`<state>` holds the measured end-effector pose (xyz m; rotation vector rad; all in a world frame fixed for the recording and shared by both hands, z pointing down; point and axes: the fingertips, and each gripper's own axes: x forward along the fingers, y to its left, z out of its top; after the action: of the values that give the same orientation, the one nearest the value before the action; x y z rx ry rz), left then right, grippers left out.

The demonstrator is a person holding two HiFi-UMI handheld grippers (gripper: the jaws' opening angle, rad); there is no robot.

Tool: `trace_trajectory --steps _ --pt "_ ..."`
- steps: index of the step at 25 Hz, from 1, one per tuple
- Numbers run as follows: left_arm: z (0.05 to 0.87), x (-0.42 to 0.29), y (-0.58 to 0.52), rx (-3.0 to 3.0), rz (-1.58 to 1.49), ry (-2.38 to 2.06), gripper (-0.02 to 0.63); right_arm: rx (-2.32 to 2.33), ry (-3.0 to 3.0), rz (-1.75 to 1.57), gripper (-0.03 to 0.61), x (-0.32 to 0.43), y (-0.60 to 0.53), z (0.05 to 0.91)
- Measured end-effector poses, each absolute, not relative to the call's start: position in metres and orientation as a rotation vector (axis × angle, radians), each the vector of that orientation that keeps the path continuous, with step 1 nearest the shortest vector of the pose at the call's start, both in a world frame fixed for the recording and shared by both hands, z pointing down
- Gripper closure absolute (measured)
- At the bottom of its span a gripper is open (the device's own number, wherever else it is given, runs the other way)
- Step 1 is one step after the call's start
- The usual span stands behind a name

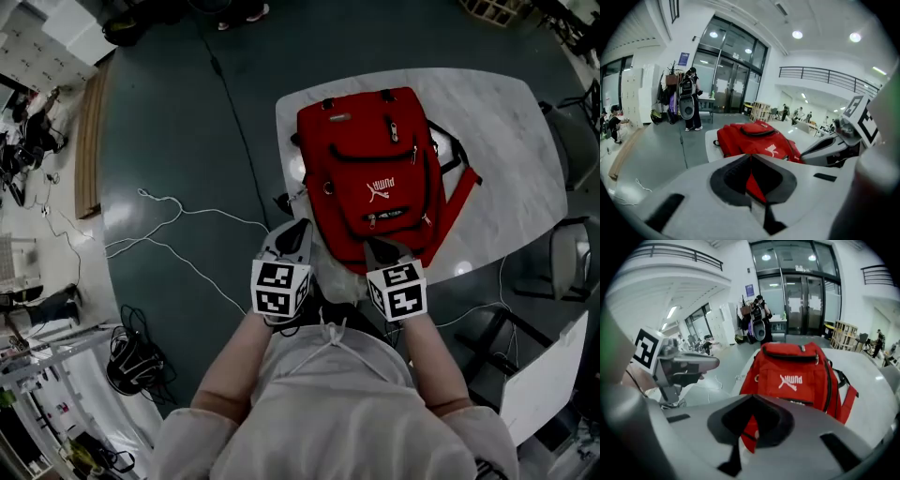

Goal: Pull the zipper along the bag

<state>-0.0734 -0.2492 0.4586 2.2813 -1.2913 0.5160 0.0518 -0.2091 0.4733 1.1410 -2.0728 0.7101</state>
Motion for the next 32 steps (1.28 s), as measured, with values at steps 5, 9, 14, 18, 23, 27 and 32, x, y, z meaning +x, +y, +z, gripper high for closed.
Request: trace_trajectory --steps 5,9,14,18,23,27,32 --pt "0.391 -0.069 -0.251 2.379 0.316 -1.315 0.595 1.272 -2.252 0.568 0.552 0.035 -0.233 0.408" --pt "0.340 -0.072 -0.251 2.450 0.215 -1.380 0.594 1.342 -2.377 0.451 0.552 0.025 -0.242 0.354" --pt "0.276 -0.056 -0.260 2.559 0.090 -1.374 0.594 1.421 -2.520 0.302 0.552 0.028 -0.258 0.288" --pt "0.244 -0.055 -0.256 2.609 0.027 -1.387 0.595 1.456 -2.554 0.168 0.552 0.027 -0.258 0.260" --pt "0.230 -0.054 -0.256 2.637 0.026 -1.409 0.594 1.473 -2.575 0.115 0.552 0.028 -0.255 0.245" --pt "0.230 -0.051 -0.254 2.641 0.023 -1.394 0.595 1.486 -2.572 0.114 0.552 0.030 -0.251 0.245" --pt "0.236 -0.049 -0.256 2.604 0.036 -1.395 0.594 1.480 -2.573 0.130 0.552 0.031 -0.251 0.249"
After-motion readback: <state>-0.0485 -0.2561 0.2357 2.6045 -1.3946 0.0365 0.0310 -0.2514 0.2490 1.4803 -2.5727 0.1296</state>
